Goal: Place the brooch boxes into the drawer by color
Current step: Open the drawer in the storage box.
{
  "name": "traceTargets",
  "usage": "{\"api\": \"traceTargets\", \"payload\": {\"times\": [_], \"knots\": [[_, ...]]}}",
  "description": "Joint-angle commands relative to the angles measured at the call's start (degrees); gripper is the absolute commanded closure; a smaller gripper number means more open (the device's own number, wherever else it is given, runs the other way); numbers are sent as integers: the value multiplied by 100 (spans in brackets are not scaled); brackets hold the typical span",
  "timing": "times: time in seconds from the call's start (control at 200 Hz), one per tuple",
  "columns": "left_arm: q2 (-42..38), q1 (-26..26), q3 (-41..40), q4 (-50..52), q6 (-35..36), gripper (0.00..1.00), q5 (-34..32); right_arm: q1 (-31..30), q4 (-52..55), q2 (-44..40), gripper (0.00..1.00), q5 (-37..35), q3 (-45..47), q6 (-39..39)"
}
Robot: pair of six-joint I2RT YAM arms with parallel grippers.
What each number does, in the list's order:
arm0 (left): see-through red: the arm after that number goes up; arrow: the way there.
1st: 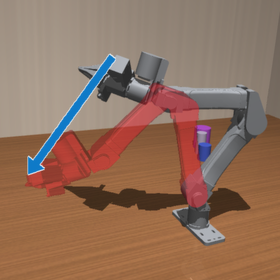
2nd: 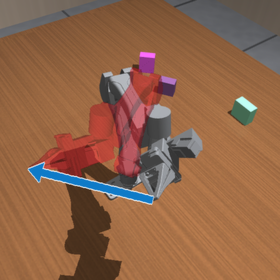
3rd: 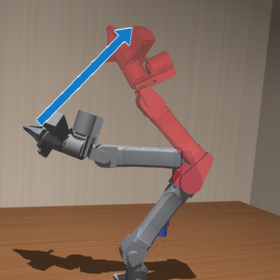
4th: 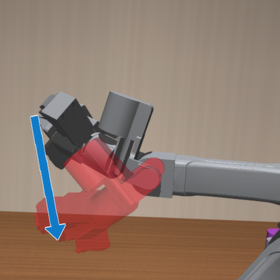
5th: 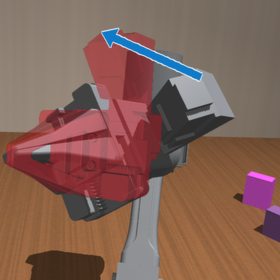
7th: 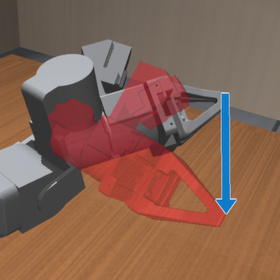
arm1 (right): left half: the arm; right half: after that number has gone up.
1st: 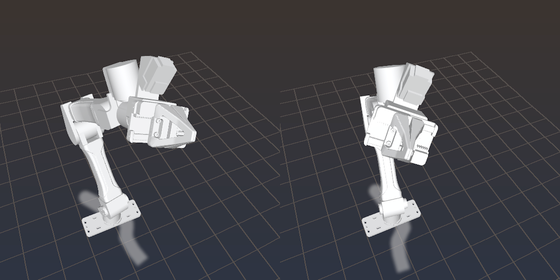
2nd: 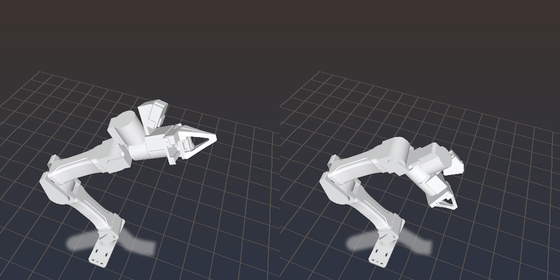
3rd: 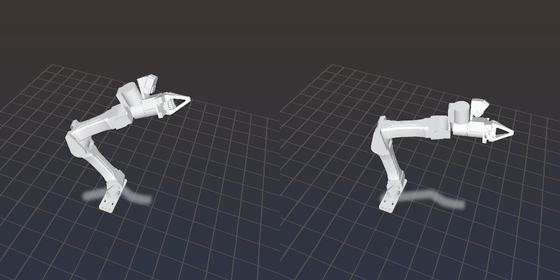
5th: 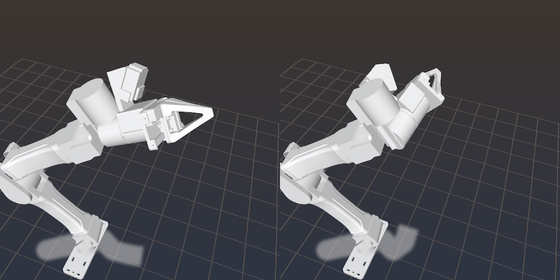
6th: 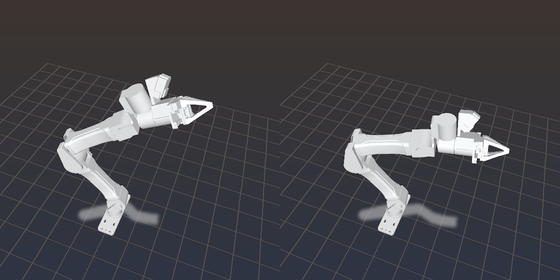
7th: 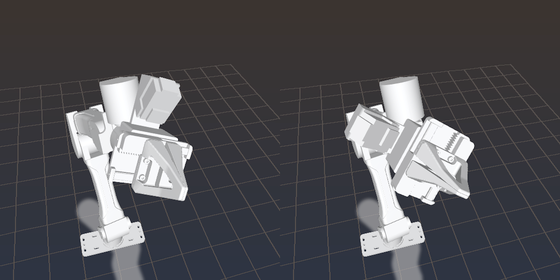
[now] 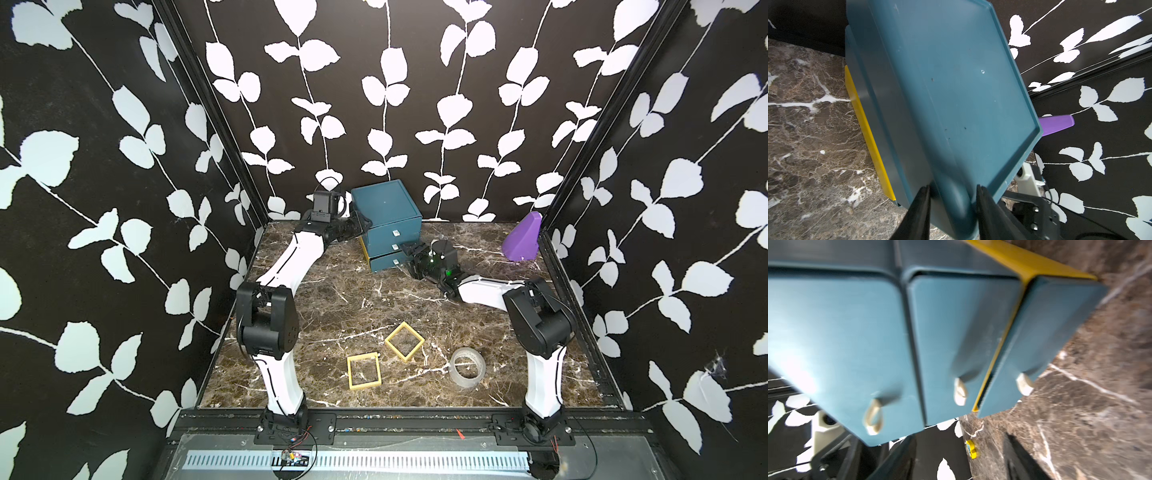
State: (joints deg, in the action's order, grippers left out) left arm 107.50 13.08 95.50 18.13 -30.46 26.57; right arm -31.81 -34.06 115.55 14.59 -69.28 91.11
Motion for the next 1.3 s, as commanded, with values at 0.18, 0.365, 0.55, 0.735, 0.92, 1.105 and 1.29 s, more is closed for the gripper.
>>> {"api": "traceTargets", "payload": {"times": [0.18, 0.365, 0.55, 0.735, 0.92, 1.105, 1.29], "knots": [[-142, 36, 108, 295, 32, 66, 101, 6, -347, 802, 48, 175, -251, 125], [-116, 33, 102, 367, 110, 66, 109, 11, -577, 1156, 54, 29, -435, 262], [-94, 32, 125, 382, 112, 66, 121, 17, -601, 1464, 57, 88, -860, 293], [-67, 28, 144, 402, 145, 66, 123, 17, -563, 1635, 61, 46, -1055, 342], [-51, 28, 172, 406, 145, 66, 146, 17, -479, 1680, 67, -7, -1119, 321], [-36, 28, 189, 417, 152, 66, 153, 17, -478, 1743, 88, -46, -1194, 337], [-28, 19, 195, 419, 157, 66, 121, -5, -461, 1437, 100, -58, -946, 320]]}}
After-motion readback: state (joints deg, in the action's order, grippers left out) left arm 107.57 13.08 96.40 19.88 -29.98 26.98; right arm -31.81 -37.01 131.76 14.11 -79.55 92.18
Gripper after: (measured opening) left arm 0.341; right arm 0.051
